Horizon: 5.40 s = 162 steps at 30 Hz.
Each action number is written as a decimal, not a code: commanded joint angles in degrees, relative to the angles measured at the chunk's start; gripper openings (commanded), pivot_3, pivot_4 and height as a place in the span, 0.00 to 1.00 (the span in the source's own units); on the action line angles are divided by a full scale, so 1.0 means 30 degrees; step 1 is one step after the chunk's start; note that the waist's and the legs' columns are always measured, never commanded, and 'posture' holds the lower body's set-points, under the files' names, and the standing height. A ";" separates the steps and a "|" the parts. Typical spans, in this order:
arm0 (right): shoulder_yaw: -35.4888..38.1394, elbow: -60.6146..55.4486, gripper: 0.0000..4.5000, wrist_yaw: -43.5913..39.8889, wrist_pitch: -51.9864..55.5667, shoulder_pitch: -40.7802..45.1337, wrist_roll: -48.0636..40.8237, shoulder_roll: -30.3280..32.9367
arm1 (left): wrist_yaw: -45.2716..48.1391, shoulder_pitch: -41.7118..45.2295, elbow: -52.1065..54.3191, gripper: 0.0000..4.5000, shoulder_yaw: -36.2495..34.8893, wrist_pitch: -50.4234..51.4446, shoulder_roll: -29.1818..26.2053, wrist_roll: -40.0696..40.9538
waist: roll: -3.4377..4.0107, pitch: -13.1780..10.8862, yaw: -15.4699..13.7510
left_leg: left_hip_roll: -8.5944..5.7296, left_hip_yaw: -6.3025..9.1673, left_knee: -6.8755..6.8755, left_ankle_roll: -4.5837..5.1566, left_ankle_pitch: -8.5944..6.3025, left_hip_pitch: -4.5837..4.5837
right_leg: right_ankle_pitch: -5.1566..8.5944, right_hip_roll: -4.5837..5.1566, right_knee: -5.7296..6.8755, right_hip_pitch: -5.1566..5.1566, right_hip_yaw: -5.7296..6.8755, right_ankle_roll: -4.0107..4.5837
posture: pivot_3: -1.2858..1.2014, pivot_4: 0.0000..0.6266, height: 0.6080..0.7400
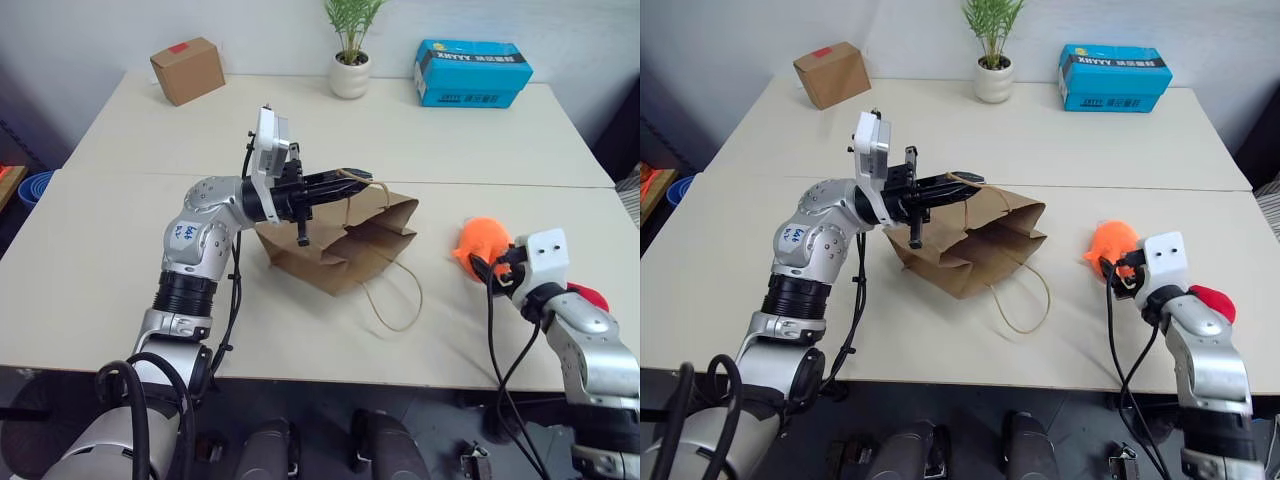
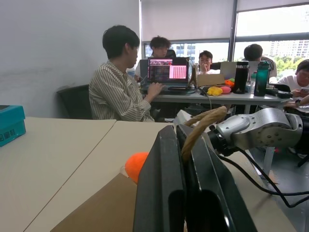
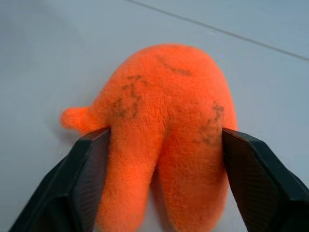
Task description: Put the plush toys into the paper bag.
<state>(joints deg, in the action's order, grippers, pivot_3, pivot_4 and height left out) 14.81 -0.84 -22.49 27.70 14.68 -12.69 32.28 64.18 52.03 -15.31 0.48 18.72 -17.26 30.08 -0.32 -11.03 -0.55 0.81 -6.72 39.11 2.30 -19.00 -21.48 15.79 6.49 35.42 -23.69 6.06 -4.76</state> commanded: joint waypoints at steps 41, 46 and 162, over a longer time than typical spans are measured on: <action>-0.7362 -0.1660 0.16 -0.1946 0.1340 0.5099 -0.2184 -0.5753 | 0.1346 0.0402 0.0312 0.00 -0.0697 0.0170 -0.0052 0.0665 | -0.0020 -0.0012 0.0223 | 0.0000 0.0013 0.0006 -0.0008 0.0008 -0.0046 | -0.0016 -0.0010 -0.0024 -0.0020 0.0020 -0.0026 | 0.52 0.24 1.00; -0.4648 -0.5862 0.55 -0.4570 0.1529 0.2495 -0.5029 -0.3434 | 0.1296 0.0169 0.0123 0.00 -0.0832 -0.0186 -0.0280 0.0452 | -0.0020 -0.0012 0.0179 | 0.0000 0.0027 0.0004 0.0001 0.0002 -0.0060 | -0.0017 -0.0008 -0.0041 -0.0019 0.0028 -0.0028 | 0.52 0.24 1.00; 0.7106 -0.4287 0.01 0.1180 1.9317 0.5966 -2.5589 -0.0976 | 0.0810 0.0776 -0.0350 0.00 -0.1365 -0.1039 0.0291 0.1100 | -0.0031 -0.0009 0.0175 | 0.0030 0.0040 -0.0007 0.0018 -0.0040 -0.0067 | -0.0033 0.0059 -0.0120 -0.0006 0.0024 -0.0037 | 0.52 0.24 1.00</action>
<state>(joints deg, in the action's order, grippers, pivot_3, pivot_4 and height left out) 34.55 -14.13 -24.39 89.32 32.05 -81.36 28.02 67.00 52.33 -15.33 -2.17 17.75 -16.67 33.46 -0.42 -11.06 -0.02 0.90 -6.59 39.07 2.35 -19.12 -21.68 15.69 6.67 35.04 -23.71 6.13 -4.88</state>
